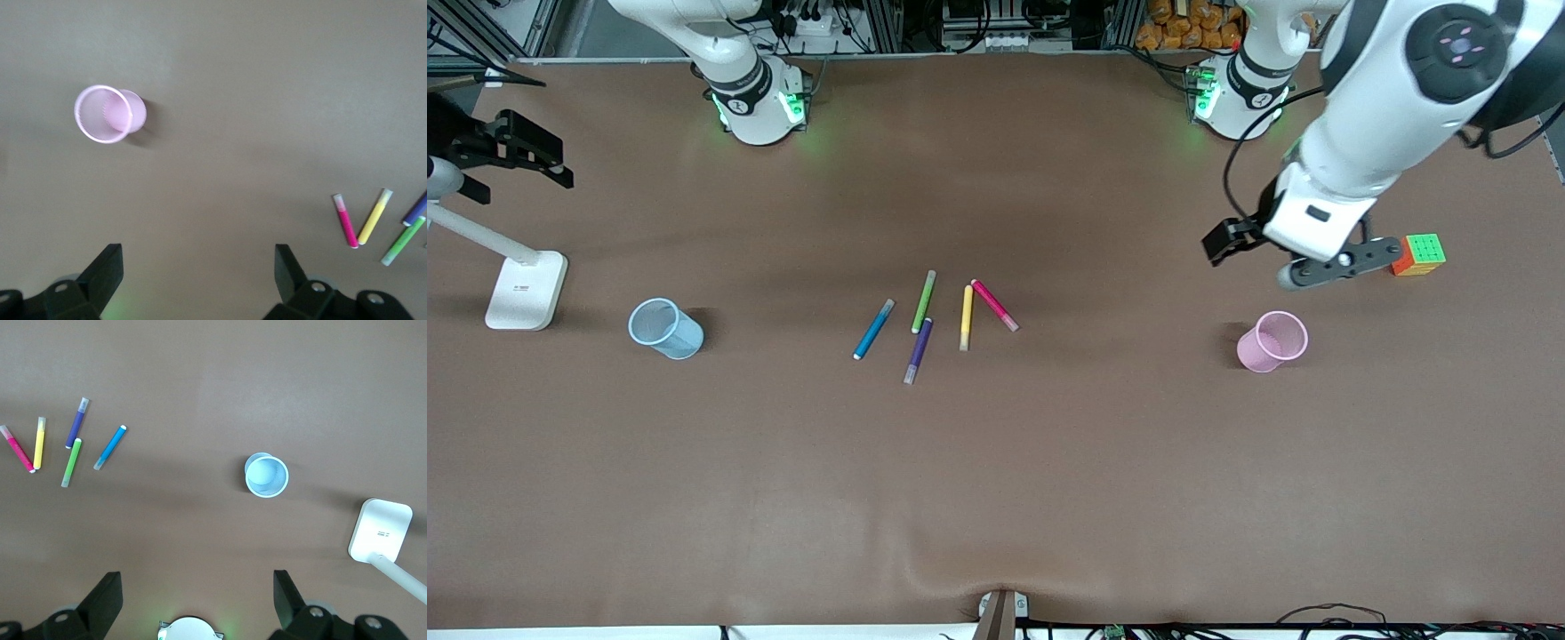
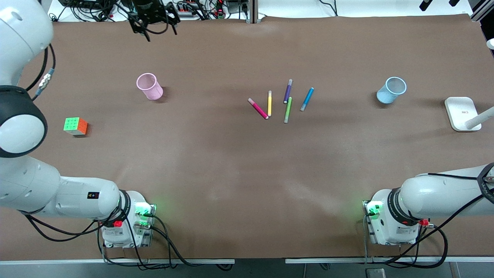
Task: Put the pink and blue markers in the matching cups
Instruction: 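Lower the left gripper over the pink marker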
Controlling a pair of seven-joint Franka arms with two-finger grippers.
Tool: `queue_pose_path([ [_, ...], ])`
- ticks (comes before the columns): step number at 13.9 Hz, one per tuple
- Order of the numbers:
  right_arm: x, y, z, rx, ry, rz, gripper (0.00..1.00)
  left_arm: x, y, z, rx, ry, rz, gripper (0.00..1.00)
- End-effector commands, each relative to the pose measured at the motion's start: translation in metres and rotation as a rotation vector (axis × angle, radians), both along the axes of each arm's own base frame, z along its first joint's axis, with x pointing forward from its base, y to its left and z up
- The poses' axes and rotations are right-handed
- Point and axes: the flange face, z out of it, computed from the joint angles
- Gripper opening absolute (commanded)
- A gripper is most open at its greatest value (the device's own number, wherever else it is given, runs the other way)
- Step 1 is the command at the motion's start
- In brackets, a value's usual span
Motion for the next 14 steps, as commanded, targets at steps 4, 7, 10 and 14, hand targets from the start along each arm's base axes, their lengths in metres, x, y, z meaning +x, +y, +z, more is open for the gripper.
queue_pose_path([
  [4,-0.003,-0.005,-0.002,0.0,0.002,-0.002,1.0,0.006,-0.066,-0.052,-0.023,0.02,0.127,1.0],
  [7,-0.002,-0.004,-0.002,0.001,0.001,-0.001,1.0,0.009,-0.101,-0.096,-0.031,0.033,0.162,1.0],
  [10,0.001,-0.005,-0.008,0.0,0.013,0.001,1.0,0.006,-0.139,-0.145,-0.051,0.065,0.222,1.0],
  [14,0.026,-0.008,-0.049,-0.017,0.091,-0.002,1.0,-0.001,-0.174,-0.198,-0.057,0.106,0.307,1.0],
])
